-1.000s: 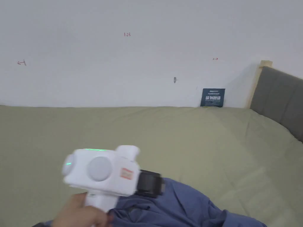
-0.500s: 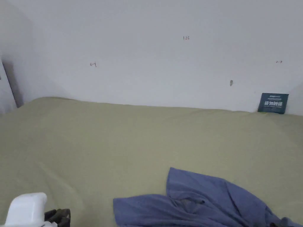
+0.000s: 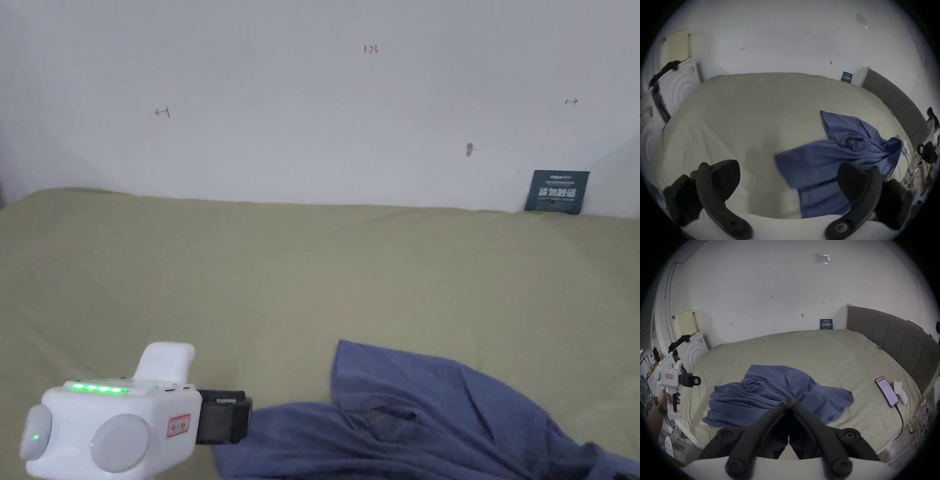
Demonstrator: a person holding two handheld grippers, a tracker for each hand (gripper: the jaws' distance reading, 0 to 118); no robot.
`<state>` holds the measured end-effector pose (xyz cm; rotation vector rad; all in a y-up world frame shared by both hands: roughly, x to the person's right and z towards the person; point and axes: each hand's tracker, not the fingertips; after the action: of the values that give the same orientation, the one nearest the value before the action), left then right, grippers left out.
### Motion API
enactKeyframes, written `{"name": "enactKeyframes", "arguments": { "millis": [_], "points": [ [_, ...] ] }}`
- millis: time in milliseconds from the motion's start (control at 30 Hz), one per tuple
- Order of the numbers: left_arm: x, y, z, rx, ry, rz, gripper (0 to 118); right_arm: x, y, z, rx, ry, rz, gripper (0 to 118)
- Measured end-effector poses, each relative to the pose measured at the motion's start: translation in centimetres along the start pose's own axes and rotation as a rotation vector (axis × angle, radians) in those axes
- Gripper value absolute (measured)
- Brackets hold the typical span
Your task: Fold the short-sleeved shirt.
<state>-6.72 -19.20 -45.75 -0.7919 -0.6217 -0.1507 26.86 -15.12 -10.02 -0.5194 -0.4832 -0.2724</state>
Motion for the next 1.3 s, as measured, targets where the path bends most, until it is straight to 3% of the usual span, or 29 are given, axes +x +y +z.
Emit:
{"name": "enactKeyframes", "arguments": {
  "millis": [167,200,267,333,367,400,433,467,533,667,800,833,867,933,1067,1300],
  "points": [
    [1.2,1.6,-7.6,-0.178,0.019,-0.097,117,2.6,0.0,0.5,-0.005,-0.066,-0.035,2],
    [1.5,1.5,-8.6,-0.202,0.024,-0.087,111,3.2,0.0,0.5,-0.009,-0.087,-0.051,2],
    [2.1,0.8,-10.6,-0.257,-0.039,-0.071,69,4.7,0.1,0.4,-0.018,-0.140,-0.104,2],
    [2.8,-0.2,-11.8,-0.283,0.000,-0.074,13,6.1,0.3,0.0,-0.027,-0.157,-0.167,5],
    [2.9,-0.7,-12.5,-0.293,0.018,-0.090,12,6.7,0.4,-0.4,-0.034,-0.146,-0.203,15],
    [2.9,-0.9,-12.1,-0.247,0.029,-0.083,7,7.2,0.6,-0.9,-0.052,-0.130,-0.235,36],
    [2.8,-0.9,-11.5,-0.206,0.013,-0.055,2,7.5,0.8,-1.8,-0.081,-0.094,-0.262,65],
    [2.6,-0.9,-11.4,-0.208,-0.033,-0.020,1,7.7,0.9,-2.8,-0.106,-0.065,-0.274,71],
    [2.0,-1.3,-10.9,-0.208,-0.039,0.012,0,7.6,1.0,-4.8,-0.128,-0.020,-0.265,71],
    [0.9,-2.0,-9.8,-0.182,-0.103,0.105,0,6.2,1.1,-9.6,-0.200,-0.056,-0.155,72],
    [1.1,-2.5,-7.9,-0.158,-0.118,0.104,0,5.1,0.9,-13.8,-0.269,-0.095,-0.049,69],
    [1.1,-2.7,-7.2,-0.140,-0.121,0.107,0,4.8,0.9,-14.4,-0.294,-0.118,-0.035,54],
    [1.1,-2.6,-6.5,-0.129,-0.137,0.113,0,4.5,1.0,-14.9,-0.329,-0.133,-0.010,9],
    [0.6,-2.0,-5.3,-0.096,-0.163,0.136,0,3.8,1.0,-14.8,-0.315,-0.205,0.049,7],
    [-0.3,-0.5,-3.5,-0.031,-0.187,0.171,0,4.1,1.5,-12.7,-0.190,-0.120,-0.048,7],
    [-0.9,2.8,-0.3,0.056,-0.233,0.177,0,3.7,4.4,-9.5,-0.010,-0.026,-0.094,7]
  ]
}}
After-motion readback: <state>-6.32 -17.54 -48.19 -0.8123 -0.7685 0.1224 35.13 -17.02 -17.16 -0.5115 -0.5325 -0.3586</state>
